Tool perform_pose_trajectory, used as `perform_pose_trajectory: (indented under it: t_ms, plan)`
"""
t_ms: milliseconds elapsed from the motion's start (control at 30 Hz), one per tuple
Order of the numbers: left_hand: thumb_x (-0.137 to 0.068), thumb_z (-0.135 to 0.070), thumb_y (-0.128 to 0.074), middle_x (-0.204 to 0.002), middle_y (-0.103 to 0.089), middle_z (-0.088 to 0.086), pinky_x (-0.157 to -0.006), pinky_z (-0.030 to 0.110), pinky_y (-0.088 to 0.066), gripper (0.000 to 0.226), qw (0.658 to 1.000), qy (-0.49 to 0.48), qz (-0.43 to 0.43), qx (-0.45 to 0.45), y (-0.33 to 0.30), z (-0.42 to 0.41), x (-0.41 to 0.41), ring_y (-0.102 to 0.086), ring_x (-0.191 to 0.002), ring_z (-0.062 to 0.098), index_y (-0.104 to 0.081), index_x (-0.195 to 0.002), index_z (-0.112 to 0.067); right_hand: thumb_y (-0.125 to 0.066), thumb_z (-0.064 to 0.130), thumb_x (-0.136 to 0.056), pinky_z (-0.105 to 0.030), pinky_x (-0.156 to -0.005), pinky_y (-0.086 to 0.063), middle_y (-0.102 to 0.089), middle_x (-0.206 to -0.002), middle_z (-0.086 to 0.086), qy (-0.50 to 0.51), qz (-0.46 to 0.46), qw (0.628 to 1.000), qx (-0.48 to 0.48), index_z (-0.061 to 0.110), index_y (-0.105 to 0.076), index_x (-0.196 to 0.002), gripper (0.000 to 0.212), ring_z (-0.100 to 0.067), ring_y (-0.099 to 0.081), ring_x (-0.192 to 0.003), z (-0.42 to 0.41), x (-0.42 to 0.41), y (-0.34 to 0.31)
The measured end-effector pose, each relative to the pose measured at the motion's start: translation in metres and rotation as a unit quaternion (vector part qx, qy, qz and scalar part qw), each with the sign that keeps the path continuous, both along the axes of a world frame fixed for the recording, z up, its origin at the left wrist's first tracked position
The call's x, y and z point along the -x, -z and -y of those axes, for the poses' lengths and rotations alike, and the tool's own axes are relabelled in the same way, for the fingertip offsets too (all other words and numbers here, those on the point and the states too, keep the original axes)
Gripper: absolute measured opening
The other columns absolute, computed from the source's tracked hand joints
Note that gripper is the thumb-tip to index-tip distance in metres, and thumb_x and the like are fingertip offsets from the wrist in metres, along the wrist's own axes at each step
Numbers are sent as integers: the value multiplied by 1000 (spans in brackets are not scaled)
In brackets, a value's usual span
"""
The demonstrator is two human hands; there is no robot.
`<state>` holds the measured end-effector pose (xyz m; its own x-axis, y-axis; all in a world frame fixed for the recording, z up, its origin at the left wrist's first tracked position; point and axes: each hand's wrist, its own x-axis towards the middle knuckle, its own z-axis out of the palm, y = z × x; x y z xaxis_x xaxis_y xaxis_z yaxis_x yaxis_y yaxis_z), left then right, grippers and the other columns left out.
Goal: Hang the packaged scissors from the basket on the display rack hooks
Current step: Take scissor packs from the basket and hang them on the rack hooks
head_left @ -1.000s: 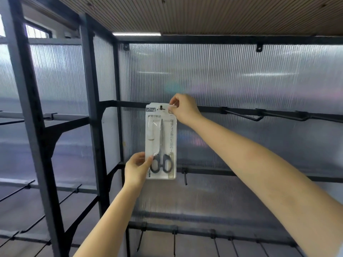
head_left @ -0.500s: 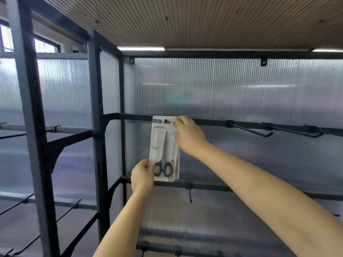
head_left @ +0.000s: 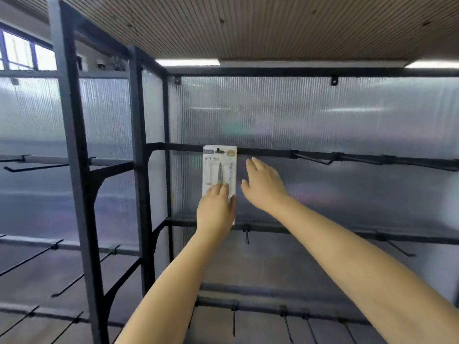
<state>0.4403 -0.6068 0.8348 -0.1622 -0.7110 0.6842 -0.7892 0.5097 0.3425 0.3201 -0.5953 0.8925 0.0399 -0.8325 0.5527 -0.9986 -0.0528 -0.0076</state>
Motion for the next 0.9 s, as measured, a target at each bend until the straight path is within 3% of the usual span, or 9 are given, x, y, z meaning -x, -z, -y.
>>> perform_pose_trajectory:
  t_ms: [167, 300, 433, 667, 833, 900]
  plan:
    - [-98, -23, -44, -118, -56, 17, -76, 36, -36, 29, 995, 76, 64, 13, 5, -52, 22, -52, -106, 35, -53, -112, 1, -40, 26, -99, -38, -116, -15, -17, -156, -12, 43, 5, 999, -16, 5, -17, -148, 58, -23, -16, -144, -73, 19, 22]
    - [-99, -28, -39, -128, -52, 12, -86, 34, -36, 33, 990, 116, 73, -30, 24, -102, 50, -46, -116, 30, -51, -117, -2, -40, 26, -98, -37, -114, -18, -22, -154, -12, 100, 25, 994, -27, 4, -23, -146, 56, -23, -21, -142, -149, 48, 51]
    - [-100, -30, -37, -149, -35, 8, -102, 35, -33, 45, 971, 199, 90, -97, 57, -167, 93, -32, -135, 26, -39, -138, -5, -40, 28, -98, -37, -114, -20, -25, -153, -12, 185, 57, 980, -48, 4, -25, -145, 54, -24, -24, -141, -235, 87, 94]
    - [-100, -29, -37, -146, -38, 14, -104, 35, -31, 47, 900, 368, 181, -147, 122, -290, 185, -35, -133, 29, -36, -139, -2, -46, 25, -93, -36, -100, -33, -43, -139, -14, 345, 128, 926, -89, 4, -37, -138, 50, -30, -45, -123, -395, 161, 175]
    - [-99, -28, -39, -134, -48, 16, -94, 38, -37, 42, 839, 459, 238, -171, 162, -379, 242, -43, -123, 31, -44, -131, -2, -45, 22, -93, -38, -96, -37, -46, -132, -15, 455, 200, 860, -114, 3, -40, -132, 43, -33, -47, -119, -508, 197, 225]
    - [-98, -27, -40, -121, -53, 19, -87, 39, -39, 35, 814, 488, 263, -175, 182, -408, 265, -48, -113, 35, -50, -118, 1, -47, 22, -92, -38, -92, -38, -49, -127, -16, 491, 221, 833, -128, 2, -42, -128, 41, -33, -49, -115, -548, 211, 242]
